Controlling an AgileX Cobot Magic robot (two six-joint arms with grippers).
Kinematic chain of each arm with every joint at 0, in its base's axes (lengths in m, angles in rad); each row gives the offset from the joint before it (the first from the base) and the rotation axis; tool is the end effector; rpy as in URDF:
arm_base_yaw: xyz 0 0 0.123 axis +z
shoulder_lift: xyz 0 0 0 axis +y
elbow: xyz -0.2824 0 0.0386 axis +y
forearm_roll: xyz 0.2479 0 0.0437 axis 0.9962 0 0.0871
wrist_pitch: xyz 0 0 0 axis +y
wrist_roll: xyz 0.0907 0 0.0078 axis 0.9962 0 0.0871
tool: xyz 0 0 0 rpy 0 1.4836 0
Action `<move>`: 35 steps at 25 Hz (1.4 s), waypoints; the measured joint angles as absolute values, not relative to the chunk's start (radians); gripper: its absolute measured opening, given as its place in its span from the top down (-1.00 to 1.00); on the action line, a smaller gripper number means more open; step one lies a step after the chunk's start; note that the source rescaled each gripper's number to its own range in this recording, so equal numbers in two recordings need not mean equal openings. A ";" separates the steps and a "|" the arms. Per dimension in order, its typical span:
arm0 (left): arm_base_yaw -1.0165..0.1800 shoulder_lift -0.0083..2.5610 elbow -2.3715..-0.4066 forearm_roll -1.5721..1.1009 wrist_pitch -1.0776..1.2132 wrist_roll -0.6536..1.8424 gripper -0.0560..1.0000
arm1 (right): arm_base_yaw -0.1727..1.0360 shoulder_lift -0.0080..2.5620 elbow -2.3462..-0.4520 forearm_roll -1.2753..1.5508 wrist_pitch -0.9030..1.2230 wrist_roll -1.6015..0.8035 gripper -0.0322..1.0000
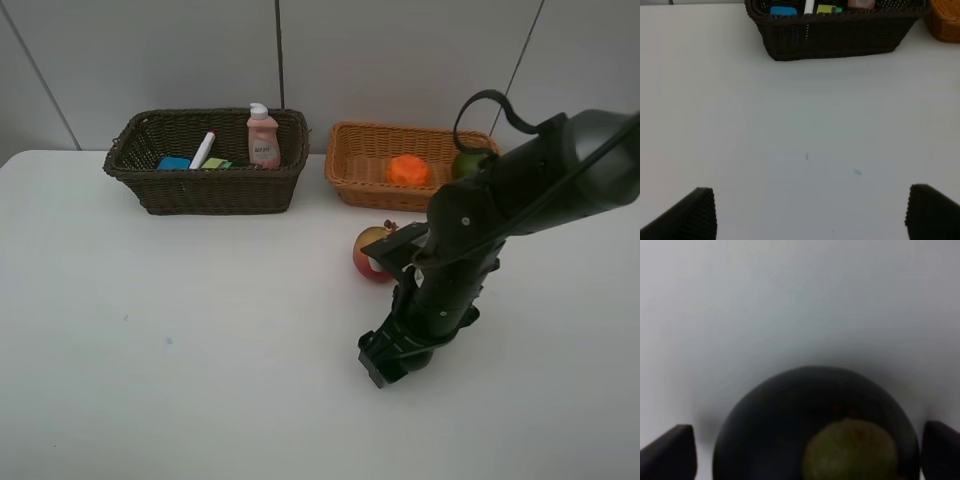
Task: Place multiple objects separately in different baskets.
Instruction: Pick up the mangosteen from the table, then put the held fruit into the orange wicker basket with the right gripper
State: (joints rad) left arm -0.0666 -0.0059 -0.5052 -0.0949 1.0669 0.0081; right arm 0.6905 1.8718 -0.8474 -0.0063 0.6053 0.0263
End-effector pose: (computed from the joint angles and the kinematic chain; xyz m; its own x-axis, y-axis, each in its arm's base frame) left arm -0.0073 -0.0071 0.2784 -0.4539 -0.0075 -0.8910 0.1232 0.9898 -0.0711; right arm 0.2232 0.1839 0.1012 -0.7839 -0.6202 -0.0284 -0.6204 0.7843 -0.0030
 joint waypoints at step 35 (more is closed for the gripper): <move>-0.067 -0.006 -0.505 -0.095 1.067 0.008 -0.85 | 0.318 1.833 -1.535 -0.058 0.818 0.026 0.52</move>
